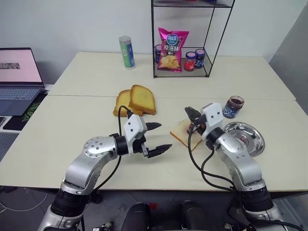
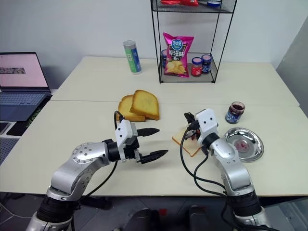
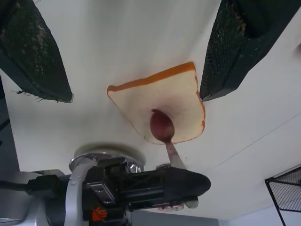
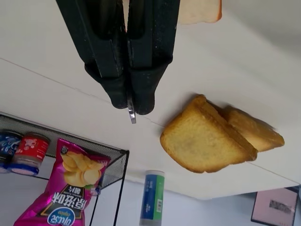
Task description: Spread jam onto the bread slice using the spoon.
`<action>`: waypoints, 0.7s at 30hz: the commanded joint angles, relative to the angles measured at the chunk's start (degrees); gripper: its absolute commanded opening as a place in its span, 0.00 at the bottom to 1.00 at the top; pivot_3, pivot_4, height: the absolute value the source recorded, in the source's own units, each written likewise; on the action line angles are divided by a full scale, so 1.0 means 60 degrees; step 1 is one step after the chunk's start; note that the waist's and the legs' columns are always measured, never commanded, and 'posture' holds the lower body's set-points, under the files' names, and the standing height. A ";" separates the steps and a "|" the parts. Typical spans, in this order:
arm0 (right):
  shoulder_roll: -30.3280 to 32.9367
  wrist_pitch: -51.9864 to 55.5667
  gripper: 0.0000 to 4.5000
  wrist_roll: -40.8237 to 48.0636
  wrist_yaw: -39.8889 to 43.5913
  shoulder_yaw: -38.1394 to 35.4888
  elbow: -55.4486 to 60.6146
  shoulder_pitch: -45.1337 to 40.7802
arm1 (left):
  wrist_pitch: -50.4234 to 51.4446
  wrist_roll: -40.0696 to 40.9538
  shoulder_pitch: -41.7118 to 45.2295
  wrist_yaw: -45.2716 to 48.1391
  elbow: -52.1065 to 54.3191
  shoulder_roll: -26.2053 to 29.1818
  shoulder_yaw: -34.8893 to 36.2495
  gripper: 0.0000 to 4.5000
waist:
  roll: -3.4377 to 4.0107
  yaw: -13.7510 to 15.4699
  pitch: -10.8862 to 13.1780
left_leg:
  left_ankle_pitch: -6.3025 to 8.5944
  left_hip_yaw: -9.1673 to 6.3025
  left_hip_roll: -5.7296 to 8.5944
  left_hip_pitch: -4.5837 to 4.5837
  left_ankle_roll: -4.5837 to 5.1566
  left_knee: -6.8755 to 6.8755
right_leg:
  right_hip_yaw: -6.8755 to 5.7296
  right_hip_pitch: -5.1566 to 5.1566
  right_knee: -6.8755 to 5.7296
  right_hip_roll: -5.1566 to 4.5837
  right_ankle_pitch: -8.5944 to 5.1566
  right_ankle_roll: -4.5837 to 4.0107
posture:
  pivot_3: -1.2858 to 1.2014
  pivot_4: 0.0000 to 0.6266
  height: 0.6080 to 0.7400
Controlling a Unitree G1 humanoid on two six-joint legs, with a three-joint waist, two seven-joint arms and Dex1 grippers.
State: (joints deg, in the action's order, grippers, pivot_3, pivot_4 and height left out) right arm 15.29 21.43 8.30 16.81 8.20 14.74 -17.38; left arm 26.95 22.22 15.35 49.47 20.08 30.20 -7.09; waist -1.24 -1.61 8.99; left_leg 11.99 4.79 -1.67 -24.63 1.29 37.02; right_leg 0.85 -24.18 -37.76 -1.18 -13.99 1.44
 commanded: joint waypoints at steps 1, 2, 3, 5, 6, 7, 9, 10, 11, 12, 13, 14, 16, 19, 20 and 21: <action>0.0048 -0.0280 0.01 -0.0097 0.0109 -0.0205 0.0449 -0.0487 | -0.0207 0.0014 0.0162 0.0013 0.0116 -0.0003 0.0030 1.00 | 0.0000 0.0000 0.0000 | 0.0000 0.0000 -0.0001 0.0000 0.0000 0.0001 | -0.0001 0.0000 -0.0001 0.0000 0.0000 0.0001 | 0.52 0.24 1.00; 0.0062 -0.0233 0.01 -0.0100 0.0118 -0.0264 0.0523 -0.0584 | -0.0211 0.0011 0.0176 0.0011 0.0105 -0.0006 0.0029 1.00 | 0.0000 -0.0001 0.0000 | 0.0000 0.0000 -0.0001 0.0001 0.0000 0.0002 | 0.0000 0.0000 -0.0003 0.0001 0.0000 0.0001 | 0.52 0.24 1.00; 0.0068 -0.0184 0.01 -0.0089 0.0129 -0.0308 0.0588 -0.0667 | -0.0217 0.0006 0.0187 0.0009 0.0095 -0.0010 0.0029 1.00 | 0.0000 -0.0001 0.0000 | 0.0000 0.0000 -0.0001 0.0001 0.0000 0.0003 | -0.0001 0.0000 -0.0003 0.0001 0.0000 0.0001 | 0.52 0.24 1.00; 0.0057 -0.0065 0.01 -0.0026 0.0143 -0.0374 0.0714 -0.0801 | -0.0223 0.0004 0.0203 0.0005 0.0078 -0.0017 0.0029 1.00 | 0.0000 0.0000 0.0000 | 0.0000 0.0000 0.0000 0.0001 0.0000 0.0003 | 0.0000 0.0000 -0.0004 0.0000 0.0000 0.0002 | 0.52 0.24 1.00; 0.0035 0.0025 0.01 0.0036 0.0140 -0.0415 0.0785 -0.0865 | -0.0227 0.0003 0.0208 0.0007 0.0072 -0.0018 0.0029 1.00 | 0.0000 0.0000 0.0000 | 0.0000 0.0000 0.0000 0.0001 0.0000 0.0003 | -0.0001 0.0000 -0.0003 0.0000 0.0000 0.0001 | 0.52 0.24 1.00; -0.0016 0.0194 0.01 0.0190 0.0147 -0.0496 0.0876 -0.0929 | -0.0221 0.0002 0.0209 0.0005 0.0082 -0.0018 0.0021 1.00 | 0.0000 0.0000 0.0000 | 0.0000 0.0000 0.0000 0.0000 0.0000 0.0002 | -0.0001 0.0000 -0.0003 0.0000 0.0000 0.0000 | 0.52 0.24 1.00; -0.0081 0.0399 0.01 0.0357 0.0164 -0.0591 0.0977 -0.0988 | -0.0214 0.0001 0.0209 0.0002 0.0096 -0.0018 0.0012 1.00 | 0.0000 0.0000 0.0000 | 0.0000 -0.0001 0.0000 0.0000 -0.0001 0.0001 | -0.0001 0.0001 -0.0003 0.0000 0.0004 -0.0007 | 0.52 0.24 1.00; -0.0229 0.0596 0.01 0.0551 0.0085 -0.0729 0.0991 -0.0998 | -0.0212 0.0001 0.0216 0.0004 0.0088 -0.0018 0.0011 1.00 | 0.0000 0.0001 0.0000 | 0.0000 -0.0001 0.0000 0.0000 0.0000 0.0000 | -0.0001 0.0000 -0.0003 0.0000 0.0005 -0.0007 | 0.52 0.24 1.00; -0.0522 0.0939 0.01 0.0918 -0.0121 -0.1016 0.0940 -0.1008 | -0.0218 -0.0003 0.0225 0.0012 0.0069 -0.0018 0.0006 1.00 | 0.0000 0.0000 0.0000 | 0.0000 -0.0001 0.0000 0.0000 0.0000 0.0001 | -0.0001 0.0000 -0.0003 0.0000 0.0005 -0.0007 | 0.52 0.24 1.00; -0.0801 0.1317 0.01 0.1337 -0.0274 -0.1296 0.0849 -0.0990 | -0.0223 -0.0007 0.0234 0.0020 0.0052 -0.0018 0.0000 1.00 | 0.0000 0.0000 0.0000 | 0.0000 -0.0001 0.0000 0.0000 0.0000 0.0001 | -0.0001 0.0000 -0.0003 0.0000 0.0005 -0.0007 | 0.52 0.24 1.00; -0.1057 0.1527 0.01 0.1663 -0.0405 -0.1564 0.0650 -0.0922 | -0.0219 -0.0007 0.0241 0.0020 0.0044 -0.0023 -0.0005 1.00 | -0.0001 0.0001 -0.0001 | 0.0000 -0.0001 -0.0001 0.0001 0.0000 0.0002 | -0.0001 0.0001 -0.0006 0.0000 0.0005 -0.0007 | 0.52 0.24 1.00; -0.1208 0.1659 0.01 0.1841 -0.0469 -0.1731 0.0527 -0.0877 | -0.0216 -0.0007 0.0244 0.0019 0.0042 -0.0027 -0.0009 1.00 | 0.0000 -0.0001 -0.0001 | -0.0001 -0.0002 -0.0002 0.0001 -0.0001 0.0002 | -0.0002 0.0001 -0.0008 0.0001 0.0005 -0.0007 | 0.52 0.24 1.00; -0.1733 0.2080 0.01 0.2465 -0.0820 -0.2322 0.0242 -0.0821 | -0.0191 -0.0007 0.0230 0.0001 0.0089 -0.0037 -0.0035 1.00 | -0.0003 -0.0001 -0.0002 | -0.0001 -0.0002 -0.0003 0.0005 -0.0001 0.0003 | -0.0003 0.0003 -0.0016 0.0000 0.0013 -0.0022 | 0.52 0.24 1.00; -0.2336 0.2455 0.01 0.3177 -0.1298 -0.3096 -0.0208 -0.0903 | -0.0181 -0.0001 0.0216 0.0005 0.0124 -0.0029 -0.0048 1.00 | -0.0003 -0.0002 -0.0002 | -0.0001 -0.0001 -0.0001 0.0004 -0.0001 0.0003 | 0.0000 0.0002 -0.0015 -0.0001 0.0018 -0.0030 | 0.52 0.24 1.00; -0.2426 0.2464 0.01 0.3293 -0.1355 -0.3263 -0.0407 -0.0929 | -0.0180 -0.0002 0.0224 0.0001 0.0123 -0.0032 -0.0055 1.00 | -0.0002 -0.0003 -0.0002 | -0.0001 0.0000 0.0000 0.0004 -0.0001 0.0002 | 0.0001 0.0002 -0.0014 -0.0001 0.0018 -0.0030 | 0.52 0.24 1.00; -0.2492 0.2467 0.01 0.3397 -0.1401 -0.3414 -0.0626 -0.0942 | -0.0177 -0.0007 0.0237 -0.0010 0.0121 -0.0043 -0.0071 1.00 | -0.0002 -0.0004 -0.0002 | -0.0001 0.0000 0.0000 0.0004 -0.0001 0.0002 | 0.0001 0.0002 -0.0013 -0.0001 0.0018 -0.0030 | 0.52 0.24 1.00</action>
State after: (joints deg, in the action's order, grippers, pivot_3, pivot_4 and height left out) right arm 0.77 36.42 26.26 9.33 -9.95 11.48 -21.99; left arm 26.79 22.18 15.94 49.46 19.71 30.08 -7.52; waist -1.25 -1.64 8.98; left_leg 11.99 4.79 -1.67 -24.61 1.28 37.03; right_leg 0.86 -24.17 -37.84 -1.19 -13.88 1.26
